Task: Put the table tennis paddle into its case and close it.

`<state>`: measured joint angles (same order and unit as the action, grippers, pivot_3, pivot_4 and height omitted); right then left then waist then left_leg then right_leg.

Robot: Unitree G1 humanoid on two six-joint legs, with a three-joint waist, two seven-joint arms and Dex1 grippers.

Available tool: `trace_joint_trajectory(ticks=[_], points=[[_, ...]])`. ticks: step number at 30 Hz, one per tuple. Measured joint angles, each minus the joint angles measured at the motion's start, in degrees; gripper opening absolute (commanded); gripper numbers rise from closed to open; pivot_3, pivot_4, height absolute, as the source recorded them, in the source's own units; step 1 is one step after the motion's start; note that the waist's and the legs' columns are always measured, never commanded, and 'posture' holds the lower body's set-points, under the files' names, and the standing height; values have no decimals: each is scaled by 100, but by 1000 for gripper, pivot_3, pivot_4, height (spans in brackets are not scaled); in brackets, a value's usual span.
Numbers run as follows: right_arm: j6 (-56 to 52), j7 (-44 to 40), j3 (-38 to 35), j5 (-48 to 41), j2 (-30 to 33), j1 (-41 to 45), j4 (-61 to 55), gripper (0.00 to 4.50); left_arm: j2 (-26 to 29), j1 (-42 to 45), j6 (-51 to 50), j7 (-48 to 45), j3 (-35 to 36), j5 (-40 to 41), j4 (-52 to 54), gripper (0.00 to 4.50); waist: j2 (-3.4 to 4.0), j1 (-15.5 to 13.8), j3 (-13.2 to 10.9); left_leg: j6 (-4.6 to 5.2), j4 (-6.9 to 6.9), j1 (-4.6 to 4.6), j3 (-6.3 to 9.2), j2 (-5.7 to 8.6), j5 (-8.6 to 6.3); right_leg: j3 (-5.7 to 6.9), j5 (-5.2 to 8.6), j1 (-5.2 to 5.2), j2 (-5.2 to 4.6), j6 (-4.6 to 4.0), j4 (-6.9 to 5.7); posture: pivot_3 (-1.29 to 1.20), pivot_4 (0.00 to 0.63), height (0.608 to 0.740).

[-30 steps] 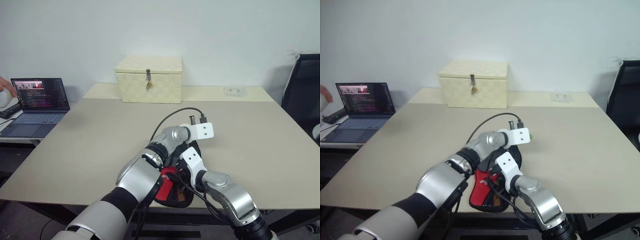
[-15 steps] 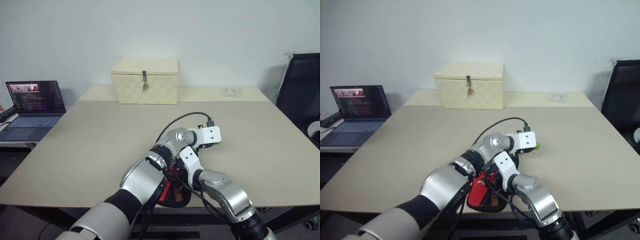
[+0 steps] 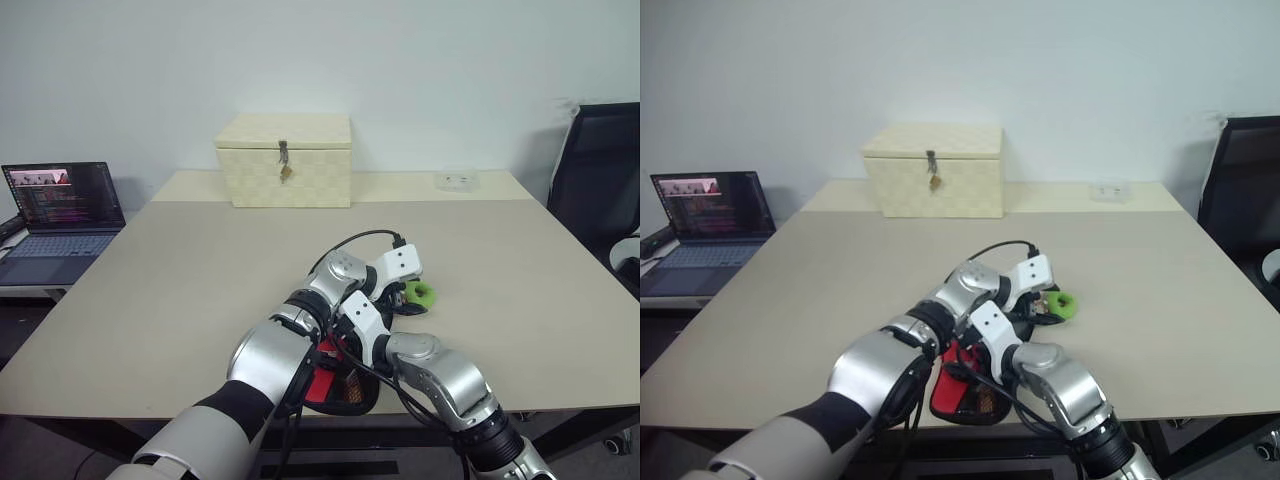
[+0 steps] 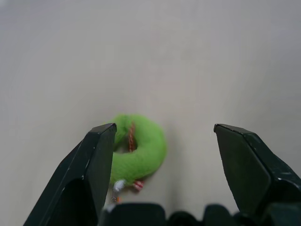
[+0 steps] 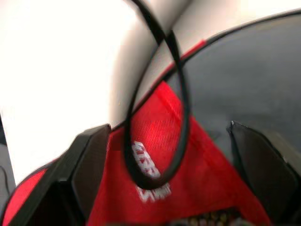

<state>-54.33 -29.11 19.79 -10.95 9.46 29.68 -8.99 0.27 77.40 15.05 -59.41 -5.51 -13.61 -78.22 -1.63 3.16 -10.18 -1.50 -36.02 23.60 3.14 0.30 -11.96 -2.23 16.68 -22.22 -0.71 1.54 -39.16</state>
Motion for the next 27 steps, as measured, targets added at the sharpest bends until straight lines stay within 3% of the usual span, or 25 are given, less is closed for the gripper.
trace_joint_trajectory(ticks=[9, 14, 17, 20, 27], points=[[-1127, -350, -942, -846, 984, -165, -1424, 4500, 1003, -142, -498, -864, 516, 694, 295, 3603, 3, -5, -4, 0, 0, 25, 21, 1, 0, 7, -1, -15, -4, 3, 7, 0, 150, 740], [-1212, -685, -1571, -1286, 1974, -489, -2226, 4500, 1683, -703, -754, -1719, 552, 866, 413, 3603, 2, -13, -7, 1, -1, 26, 25, 1, 0, 10, 0, -15, -11, 5, 9, 0, 150, 740], [-1002, -729, -1693, -1285, 2339, -515, -2230, 4500, 1716, -937, -867, -1928, 571, 911, 526, 3603, 1, -44, -8, 2, -4, 26, 18, 1, 0, 17, 0, -10, -13, 5, 7, 0, 150, 740], [-719, -725, -1683, -1203, 2579, -376, -1889, 4500, 1697, -1233, -864, -2012, 466, 908, 747, 3603, 1, -71, -8, 2, -6, 25, 12, 0, 0, 14, -1, -9, -15, 6, 6, 0, 150, 740], [801, -446, -1024, 72, 2780, 303, 203, 4500, 1551, -1488, -830, -1738, 201, 810, 784, 3603, -1, -75, -9, 3, -5, 24, -5, 4, 0, 5, -2, -13, -15, 7, 6, 0, 150, 740]])
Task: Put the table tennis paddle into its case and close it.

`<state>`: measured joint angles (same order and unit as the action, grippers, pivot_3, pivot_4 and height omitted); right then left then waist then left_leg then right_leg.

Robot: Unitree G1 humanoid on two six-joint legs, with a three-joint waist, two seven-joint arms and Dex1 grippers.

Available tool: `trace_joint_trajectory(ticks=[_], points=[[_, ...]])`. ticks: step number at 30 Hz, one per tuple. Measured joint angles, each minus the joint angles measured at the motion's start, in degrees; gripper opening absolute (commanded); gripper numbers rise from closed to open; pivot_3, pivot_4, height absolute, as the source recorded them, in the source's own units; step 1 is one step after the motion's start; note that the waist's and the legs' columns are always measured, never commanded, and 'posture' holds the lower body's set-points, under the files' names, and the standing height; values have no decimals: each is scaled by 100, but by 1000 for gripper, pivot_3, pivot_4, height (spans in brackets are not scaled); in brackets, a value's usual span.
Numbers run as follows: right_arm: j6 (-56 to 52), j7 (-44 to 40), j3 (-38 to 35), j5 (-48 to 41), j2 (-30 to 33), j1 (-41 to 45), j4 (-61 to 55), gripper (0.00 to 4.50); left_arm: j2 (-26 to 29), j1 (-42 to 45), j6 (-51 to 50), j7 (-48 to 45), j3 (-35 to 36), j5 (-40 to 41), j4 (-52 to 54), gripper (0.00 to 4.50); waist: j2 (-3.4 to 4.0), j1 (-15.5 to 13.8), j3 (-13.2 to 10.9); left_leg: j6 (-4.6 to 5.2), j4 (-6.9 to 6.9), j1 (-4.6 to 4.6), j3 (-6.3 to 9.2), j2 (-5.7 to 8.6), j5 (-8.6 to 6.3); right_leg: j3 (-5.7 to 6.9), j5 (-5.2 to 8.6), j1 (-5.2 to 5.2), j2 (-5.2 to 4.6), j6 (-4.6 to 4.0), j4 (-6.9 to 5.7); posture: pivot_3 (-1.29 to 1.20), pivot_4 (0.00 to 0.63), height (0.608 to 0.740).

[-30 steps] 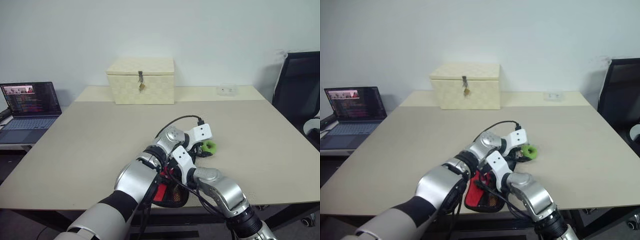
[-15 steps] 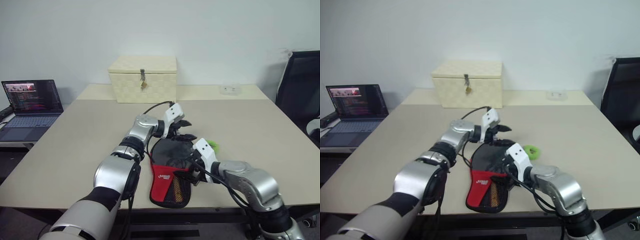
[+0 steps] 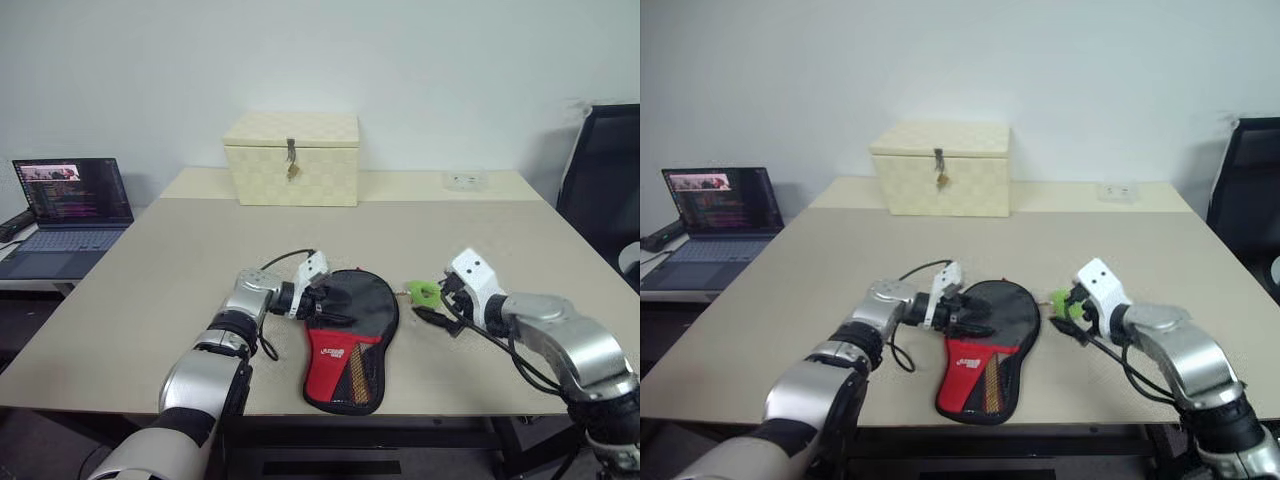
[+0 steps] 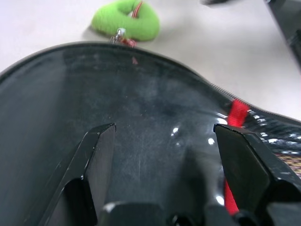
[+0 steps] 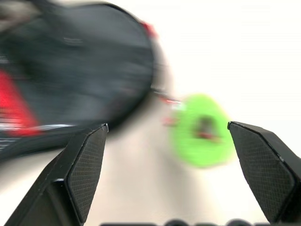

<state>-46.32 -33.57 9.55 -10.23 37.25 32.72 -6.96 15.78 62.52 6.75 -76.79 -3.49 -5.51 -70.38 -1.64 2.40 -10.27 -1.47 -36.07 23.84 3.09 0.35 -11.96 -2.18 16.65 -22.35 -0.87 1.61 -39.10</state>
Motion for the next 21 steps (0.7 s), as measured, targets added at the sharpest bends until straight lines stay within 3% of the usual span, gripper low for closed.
trace_joint_trajectory(ticks=[7, 16, 19, 21], points=[[1222, -294, 561, 660, -245, 490, 1613, 4500, -34, 1, 36, 115, -124, -44, -14, 3603, 0, -3, 0, 0, -1, 0, -1, -1, 0, 0, 0, 0, -3, 0, 0, 0, 150, 740], [1838, -456, 652, 1024, -570, 918, 2860, 4500, -37, 0, 107, 41, -257, -46, -14, 3603, 0, 19, 1, -1, -14, -12, -1, -2, 1, -2, -1, 7, -3, 0, -24, 0, 150, 740], [1858, -514, 648, 1077, -601, 986, 2982, 3997, -44, -4, 113, 9, -291, -46, -14, 3632, 0, 16, 1, 0, -28, -12, 0, -2, 1, -2, -1, 7, -3, 1, -40, 0, 150, 740], [1857, -543, 650, 1127, -606, 1010, 3048, 3412, -69, -13, 119, 0, -299, -46, -14, 3632, 0, 13, 1, -1, -38, -12, 1, -2, 1, -2, -1, 7, -4, 1, -49, 0, 150, 740]])
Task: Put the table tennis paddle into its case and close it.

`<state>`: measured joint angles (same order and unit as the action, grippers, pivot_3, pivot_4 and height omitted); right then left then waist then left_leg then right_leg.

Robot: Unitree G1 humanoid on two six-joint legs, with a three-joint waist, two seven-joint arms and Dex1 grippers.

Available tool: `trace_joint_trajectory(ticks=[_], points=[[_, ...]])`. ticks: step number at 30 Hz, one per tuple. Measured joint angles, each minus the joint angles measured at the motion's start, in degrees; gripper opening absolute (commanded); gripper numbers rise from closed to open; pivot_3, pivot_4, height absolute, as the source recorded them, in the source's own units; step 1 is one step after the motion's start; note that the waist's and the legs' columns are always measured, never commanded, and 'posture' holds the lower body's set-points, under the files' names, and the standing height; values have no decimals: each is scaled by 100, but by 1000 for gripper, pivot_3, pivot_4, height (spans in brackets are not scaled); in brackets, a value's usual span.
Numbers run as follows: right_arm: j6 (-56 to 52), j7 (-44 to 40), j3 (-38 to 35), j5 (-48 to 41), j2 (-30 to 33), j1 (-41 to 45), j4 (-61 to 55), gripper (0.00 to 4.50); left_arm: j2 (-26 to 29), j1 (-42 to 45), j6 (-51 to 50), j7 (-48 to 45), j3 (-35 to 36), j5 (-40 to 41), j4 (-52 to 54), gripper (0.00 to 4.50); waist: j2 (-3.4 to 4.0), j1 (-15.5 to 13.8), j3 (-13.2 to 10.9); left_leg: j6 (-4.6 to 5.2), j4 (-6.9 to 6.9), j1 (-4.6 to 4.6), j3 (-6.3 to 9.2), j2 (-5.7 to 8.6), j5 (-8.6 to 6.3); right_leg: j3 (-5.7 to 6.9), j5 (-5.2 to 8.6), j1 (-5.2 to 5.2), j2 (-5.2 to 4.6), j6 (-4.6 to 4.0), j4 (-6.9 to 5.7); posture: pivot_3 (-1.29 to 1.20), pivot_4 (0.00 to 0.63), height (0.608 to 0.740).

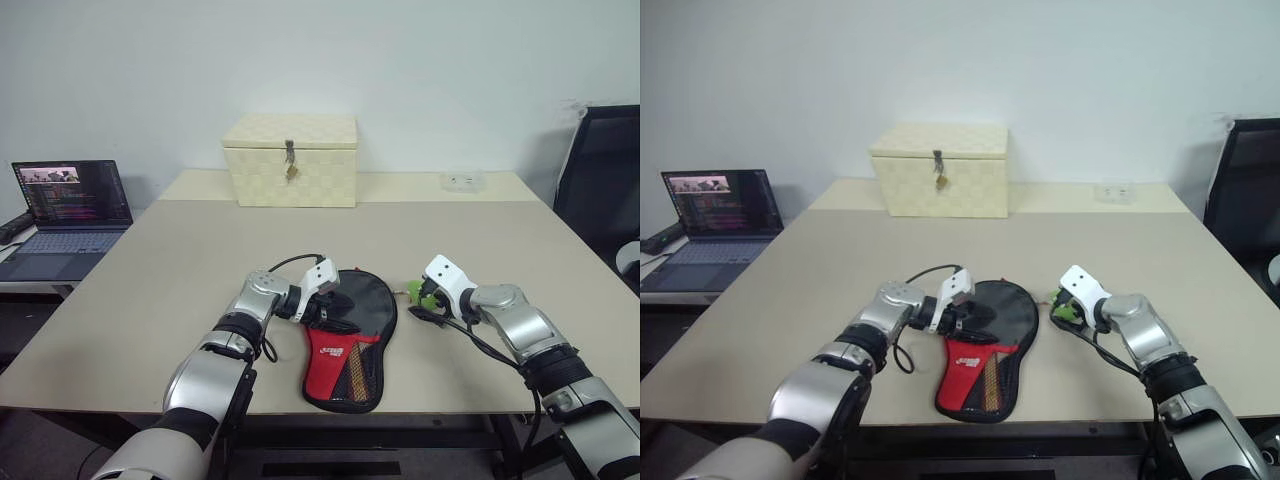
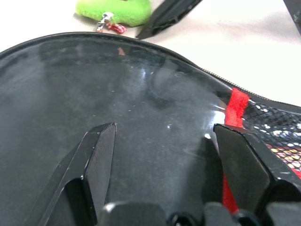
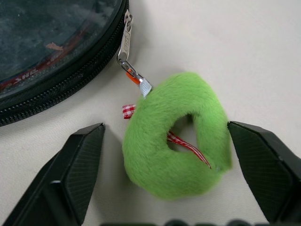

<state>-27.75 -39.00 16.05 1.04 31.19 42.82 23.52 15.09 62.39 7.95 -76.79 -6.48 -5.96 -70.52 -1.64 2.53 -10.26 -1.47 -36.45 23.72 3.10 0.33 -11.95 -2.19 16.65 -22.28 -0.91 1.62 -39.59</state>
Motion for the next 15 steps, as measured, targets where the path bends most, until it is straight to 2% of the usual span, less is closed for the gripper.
trace_joint_trajectory(ticks=[7, 10, 11, 15], points=[[-160, -330, 6, 115, 4, 82, 123, 1039, -149, -45, 81, -2, -47, -3, 2, 3632, 0, -44, 0, 0, -27, 1, 4, 1, 0, 2, 1, 4, -3, 4, -21, 0, 150, 740], [-179, -382, 6, 148, 4, 91, 150, 223, -161, -64, 125, 17, -55, -7, 2, 3632, 0, -56, 0, 0, -34, 1, 4, 1, 0, 2, 1, 4, -3, 4, -28, 0, 150, 740], [-188, -404, 6, 203, 9, 101, 149, 16, -172, -71, 127, 37, -66, -16, 2, 3632, 1, -58, 0, 0, -36, 1, 5, 1, 0, 2, 1, 4, -3, 4, -30, 0, 150, 740], [-392, -532, 5, 249, 177, 74, -53, 16, -198, -89, 130, 68, -82, -16, 6, 3632, 1, -73, 1, 1, -39, 3, 8, 2, 0, 4, 2, 5, -5, 7, -30, 0, 150, 740]])
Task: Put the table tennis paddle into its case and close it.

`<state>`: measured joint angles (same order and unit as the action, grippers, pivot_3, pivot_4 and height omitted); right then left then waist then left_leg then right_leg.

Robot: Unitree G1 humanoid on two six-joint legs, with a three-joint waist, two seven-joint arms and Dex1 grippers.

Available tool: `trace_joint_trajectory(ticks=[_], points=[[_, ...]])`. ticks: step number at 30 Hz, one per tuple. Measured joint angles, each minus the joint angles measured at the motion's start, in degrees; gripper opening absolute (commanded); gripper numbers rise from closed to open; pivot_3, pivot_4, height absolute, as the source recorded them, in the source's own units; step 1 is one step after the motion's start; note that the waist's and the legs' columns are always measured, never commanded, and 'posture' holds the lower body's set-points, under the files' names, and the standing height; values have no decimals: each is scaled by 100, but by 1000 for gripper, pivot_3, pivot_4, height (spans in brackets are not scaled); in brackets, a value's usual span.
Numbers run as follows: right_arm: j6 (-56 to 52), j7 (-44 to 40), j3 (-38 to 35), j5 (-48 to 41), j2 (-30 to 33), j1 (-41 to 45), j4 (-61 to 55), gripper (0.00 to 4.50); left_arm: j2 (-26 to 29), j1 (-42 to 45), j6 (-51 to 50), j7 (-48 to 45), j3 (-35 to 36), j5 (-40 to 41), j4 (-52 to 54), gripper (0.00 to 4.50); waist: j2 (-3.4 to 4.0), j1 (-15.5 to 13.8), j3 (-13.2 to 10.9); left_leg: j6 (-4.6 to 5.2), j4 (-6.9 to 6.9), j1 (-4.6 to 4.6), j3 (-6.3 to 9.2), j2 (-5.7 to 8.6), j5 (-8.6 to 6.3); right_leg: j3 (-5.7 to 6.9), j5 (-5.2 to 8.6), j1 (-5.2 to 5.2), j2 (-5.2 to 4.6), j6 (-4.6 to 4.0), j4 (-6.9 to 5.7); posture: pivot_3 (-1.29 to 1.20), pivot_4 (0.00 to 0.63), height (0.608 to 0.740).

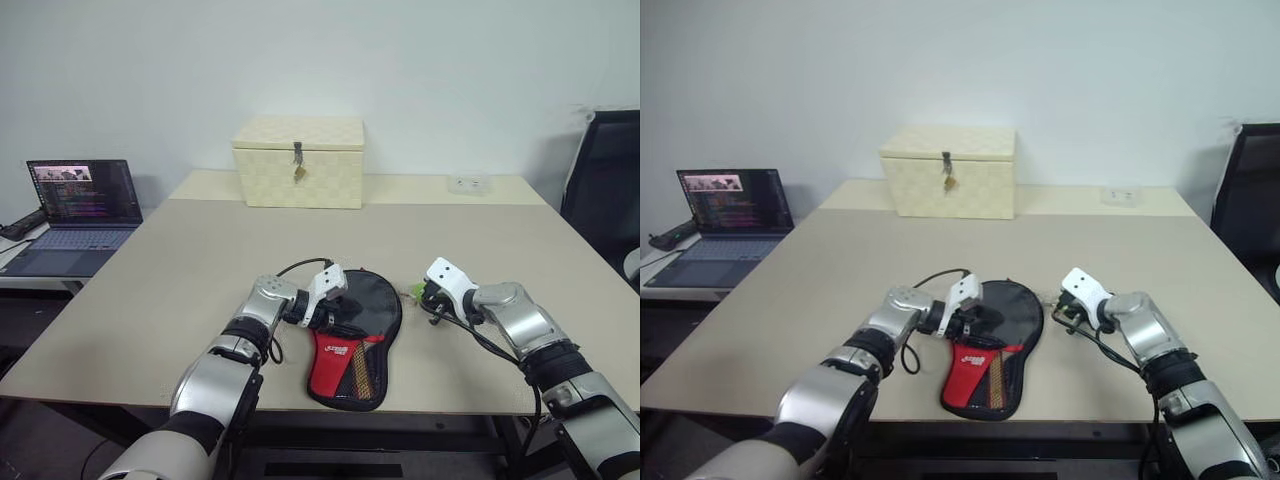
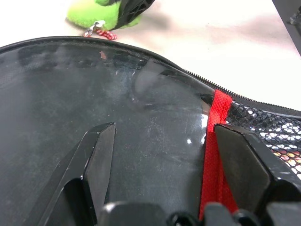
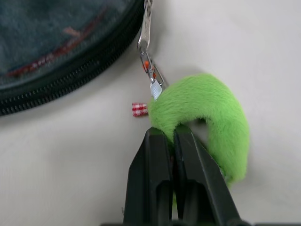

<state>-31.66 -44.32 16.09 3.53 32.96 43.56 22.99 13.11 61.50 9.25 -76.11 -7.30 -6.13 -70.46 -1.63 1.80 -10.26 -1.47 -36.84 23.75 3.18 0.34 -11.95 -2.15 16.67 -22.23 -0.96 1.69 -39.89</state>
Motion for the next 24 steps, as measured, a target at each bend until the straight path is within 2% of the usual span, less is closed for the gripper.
trace_joint_trajectory(ticks=[5, 8, 14, 24], points=[[-523, -440, -7, -42, 550, -579, -1431, 16, -58, -4, -4, 42, -1, 2, 9, 3632, 3, -10, 1, 2, 1, 5, 3, 4, -1, 1, 5, -1, -5, 7, 2, 0, 150, 740], [-1028, -749, -29, -231, 931, -1084, -2682, 16, -155, -4, -12, 114, -1, 2, 4, 3632, 3, -18, 2, 2, 0, 8, 9, 7, -1, 6, 16, 2, -9, 27, 6, 0, 150, 740], [-1892, -944, -42, -564, 1266, -1750, -4363, 16, -303, -4, -20, 236, -9, -2, -13, 3632, 3, -13, 2, 2, -1, 5, 11, 6, -2, 5, 22, 5, -10, 37, 6, 0, 150, 740], [-2747, -1079, -130, -1297, 1734, -2295, -5807, 16, -381, -9, 3, 313, -32, -71, -35, 3632, 2, -29, 3, 2, 0, 5, 20, 7, -2, 16, 22, 18, -13, 39, 27, 0, 150, 740]])
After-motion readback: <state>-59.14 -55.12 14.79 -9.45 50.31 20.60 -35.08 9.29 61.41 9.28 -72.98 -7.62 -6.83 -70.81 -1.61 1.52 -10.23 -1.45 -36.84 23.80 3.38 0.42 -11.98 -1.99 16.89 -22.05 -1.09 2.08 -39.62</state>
